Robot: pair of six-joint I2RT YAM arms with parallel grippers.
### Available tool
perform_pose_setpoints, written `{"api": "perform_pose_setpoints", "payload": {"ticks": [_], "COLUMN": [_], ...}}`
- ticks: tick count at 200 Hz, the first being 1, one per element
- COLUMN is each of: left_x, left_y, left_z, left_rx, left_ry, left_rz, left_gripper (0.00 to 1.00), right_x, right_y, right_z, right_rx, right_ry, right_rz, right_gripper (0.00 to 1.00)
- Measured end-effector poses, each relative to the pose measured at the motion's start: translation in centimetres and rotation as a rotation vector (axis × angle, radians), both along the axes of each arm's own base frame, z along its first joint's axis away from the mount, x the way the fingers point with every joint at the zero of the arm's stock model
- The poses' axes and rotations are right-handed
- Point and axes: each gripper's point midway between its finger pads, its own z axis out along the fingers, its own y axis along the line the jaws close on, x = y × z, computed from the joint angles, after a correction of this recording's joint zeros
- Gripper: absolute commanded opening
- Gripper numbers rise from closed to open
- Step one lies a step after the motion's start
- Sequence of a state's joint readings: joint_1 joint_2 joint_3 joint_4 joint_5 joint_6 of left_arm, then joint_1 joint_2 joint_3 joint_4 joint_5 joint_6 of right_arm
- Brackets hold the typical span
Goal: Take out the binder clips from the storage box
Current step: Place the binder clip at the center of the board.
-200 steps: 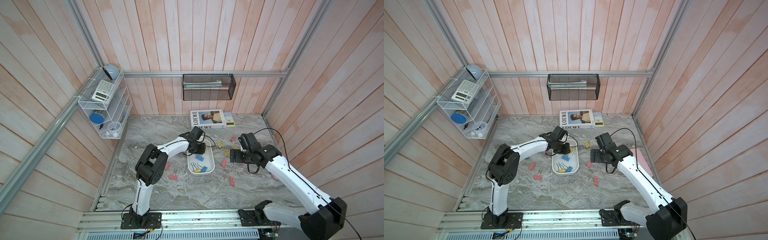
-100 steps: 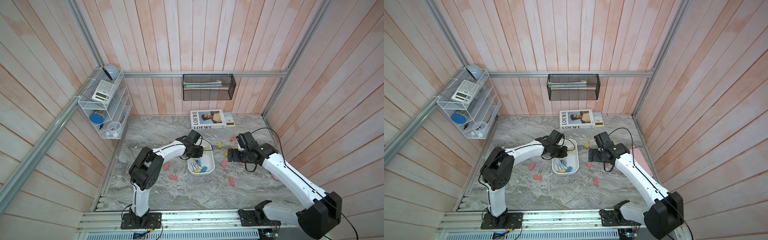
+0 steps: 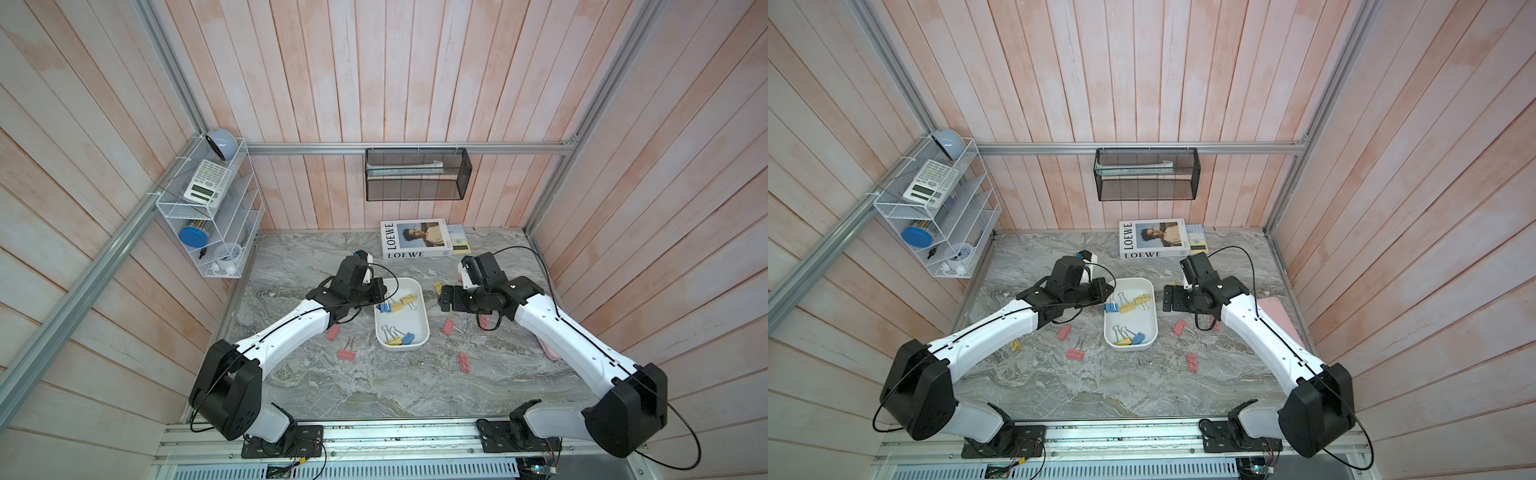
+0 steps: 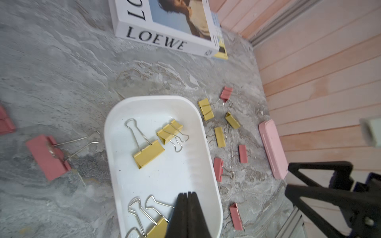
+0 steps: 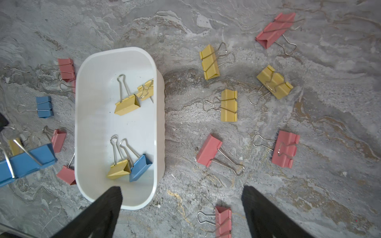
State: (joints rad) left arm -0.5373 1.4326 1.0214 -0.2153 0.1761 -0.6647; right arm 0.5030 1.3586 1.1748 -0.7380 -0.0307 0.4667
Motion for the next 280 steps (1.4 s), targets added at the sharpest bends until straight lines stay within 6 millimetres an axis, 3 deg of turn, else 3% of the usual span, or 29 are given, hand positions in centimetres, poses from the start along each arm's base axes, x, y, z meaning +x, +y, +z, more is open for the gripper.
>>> {"api": "perform_pose_setpoints", "payload": {"ticks": [29, 85, 125, 163, 201, 243, 267, 280], "left_x": [0.2, -0.5, 0.7, 3.2, 5.1, 7.1, 8.6, 9.1], "left_y": [6.3, 18.3, 24.6, 28.1, 30.1, 31.5, 31.5, 31.4], "left_z": [0.2, -2.5, -3.8, -6.2, -8.7, -9.0, -8.0, -7.6], "left_rx": [-0.01, 0.042, 0.074, 0.097, 0.095, 0.049, 0.022, 0.002], "left_ry": [-0.046, -0.122, -0.161, -0.172, -0.201, -0.25, -0.275, -0.283], "left_rz": [0.187, 0.554, 0.75, 0.835, 0.876, 0.907, 0.899, 0.896], "left_gripper": [0.0, 0.0, 0.0, 0.0, 0.0, 0.0, 0.0, 0.05], "right_x": [0.3, 0.7, 1.2, 1.6, 2.4, 3.0, 3.4, 3.6], "right_y": [2.4, 5.7, 7.2, 8.0, 8.7, 9.2, 9.5, 9.7], "right_z": [0.2, 0.8, 1.4, 1.3, 1.6, 1.0, 0.7, 0.6], "right_rx": [0.013, 0.021, 0.027, 0.021, 0.023, 0.011, 0.004, 0.002], "right_ry": [-0.003, -0.011, -0.021, -0.012, -0.016, 0.003, 0.011, 0.013], "right_rz": [0.055, 0.123, 0.147, 0.155, 0.158, 0.159, 0.16, 0.162], "right_gripper": [0.98, 0.98, 0.98, 0.98, 0.98, 0.98, 0.98, 0.98]}}
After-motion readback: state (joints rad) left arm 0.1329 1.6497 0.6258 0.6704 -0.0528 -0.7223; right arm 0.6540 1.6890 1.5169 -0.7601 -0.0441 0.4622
